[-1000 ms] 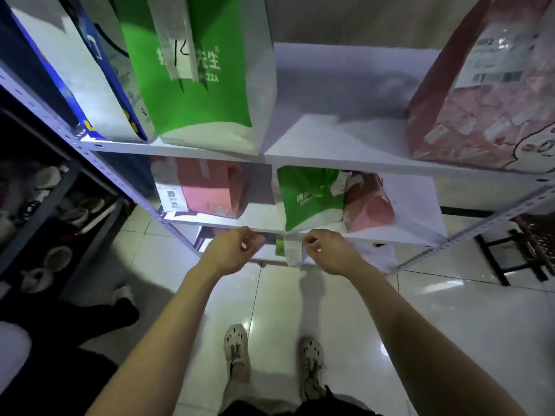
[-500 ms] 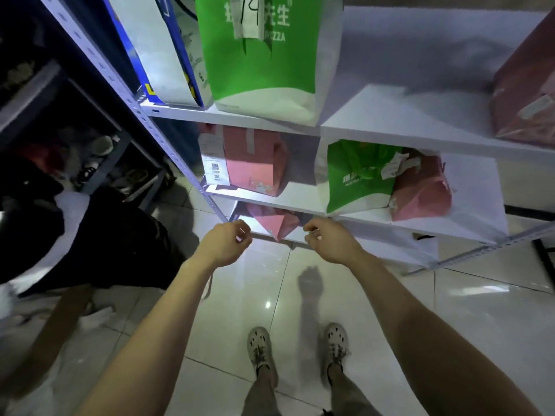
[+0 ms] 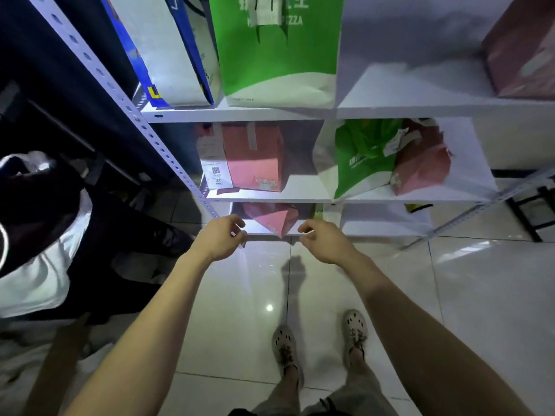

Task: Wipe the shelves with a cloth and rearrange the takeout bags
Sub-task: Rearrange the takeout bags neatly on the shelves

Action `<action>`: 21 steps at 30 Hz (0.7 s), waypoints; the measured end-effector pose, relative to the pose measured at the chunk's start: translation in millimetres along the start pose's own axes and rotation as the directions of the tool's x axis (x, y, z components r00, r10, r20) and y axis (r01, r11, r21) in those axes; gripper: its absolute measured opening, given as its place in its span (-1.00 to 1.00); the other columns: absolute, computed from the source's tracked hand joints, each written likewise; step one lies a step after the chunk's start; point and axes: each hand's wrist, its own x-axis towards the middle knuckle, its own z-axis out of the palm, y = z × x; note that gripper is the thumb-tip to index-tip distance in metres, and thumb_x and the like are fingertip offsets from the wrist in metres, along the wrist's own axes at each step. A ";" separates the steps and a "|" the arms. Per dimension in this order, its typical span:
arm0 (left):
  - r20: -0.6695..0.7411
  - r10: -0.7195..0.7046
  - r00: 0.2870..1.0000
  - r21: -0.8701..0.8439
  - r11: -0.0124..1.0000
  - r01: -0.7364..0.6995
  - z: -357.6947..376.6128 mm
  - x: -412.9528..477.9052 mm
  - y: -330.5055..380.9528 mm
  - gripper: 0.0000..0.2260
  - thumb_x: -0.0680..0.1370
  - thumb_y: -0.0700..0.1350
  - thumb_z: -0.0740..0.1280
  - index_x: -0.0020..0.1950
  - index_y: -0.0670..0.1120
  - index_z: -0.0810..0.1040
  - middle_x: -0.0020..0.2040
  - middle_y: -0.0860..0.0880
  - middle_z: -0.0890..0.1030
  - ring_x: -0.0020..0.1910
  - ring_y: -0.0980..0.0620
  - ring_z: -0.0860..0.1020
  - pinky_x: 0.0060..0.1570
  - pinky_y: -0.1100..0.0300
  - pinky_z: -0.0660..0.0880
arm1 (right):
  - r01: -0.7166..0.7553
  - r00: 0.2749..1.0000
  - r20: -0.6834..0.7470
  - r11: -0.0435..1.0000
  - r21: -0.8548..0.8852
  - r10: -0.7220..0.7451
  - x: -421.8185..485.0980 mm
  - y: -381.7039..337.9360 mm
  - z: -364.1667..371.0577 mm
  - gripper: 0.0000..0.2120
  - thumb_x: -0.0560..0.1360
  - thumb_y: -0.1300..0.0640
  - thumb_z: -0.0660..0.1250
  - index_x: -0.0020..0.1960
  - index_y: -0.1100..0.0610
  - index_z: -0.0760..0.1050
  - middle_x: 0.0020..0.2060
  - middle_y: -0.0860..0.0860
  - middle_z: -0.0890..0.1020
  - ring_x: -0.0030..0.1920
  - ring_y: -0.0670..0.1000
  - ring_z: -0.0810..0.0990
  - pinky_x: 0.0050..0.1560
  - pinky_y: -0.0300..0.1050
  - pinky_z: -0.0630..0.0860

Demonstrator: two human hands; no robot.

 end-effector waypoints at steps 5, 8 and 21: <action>0.024 0.085 0.996 0.017 0.996 -0.086 -7.5 17.7 11.5 -0.76 0.70 0.02 0.37 0.32 -0.03 0.63 0.17 0.02 0.75 0.07 -0.04 0.70 0.22 -0.04 0.61 | -0.064 0.997 -0.049 0.997 0.040 0.065 -14.3 5.3 -5.3 -0.76 0.64 0.13 0.34 0.27 0.11 0.64 0.24 0.00 0.68 0.16 0.05 0.64 0.21 -0.04 0.56; 0.043 0.151 0.988 0.043 0.987 -0.153 -6.6 34.4 33.9 -0.75 0.70 0.01 0.37 0.33 -0.06 0.63 0.19 -0.03 0.74 0.12 -0.08 0.69 0.20 -0.02 0.61 | -0.116 0.988 -0.098 0.992 0.046 0.120 -24.2 18.5 -21.2 -0.73 0.66 0.09 0.34 0.33 0.09 0.62 0.26 0.01 0.67 0.16 0.04 0.64 0.17 -0.08 0.54; 0.089 0.353 0.931 0.010 0.935 -0.355 50.1 99.9 212.2 -0.71 0.66 -0.05 0.41 0.37 -0.05 0.65 0.28 -0.05 0.69 0.13 -0.08 0.68 0.23 0.03 0.58 | -0.273 0.900 -0.319 0.954 0.122 0.298 -40.0 139.3 -92.5 -0.71 0.64 0.16 0.34 0.33 0.15 0.61 0.26 0.07 0.69 0.21 0.11 0.68 0.19 -0.07 0.57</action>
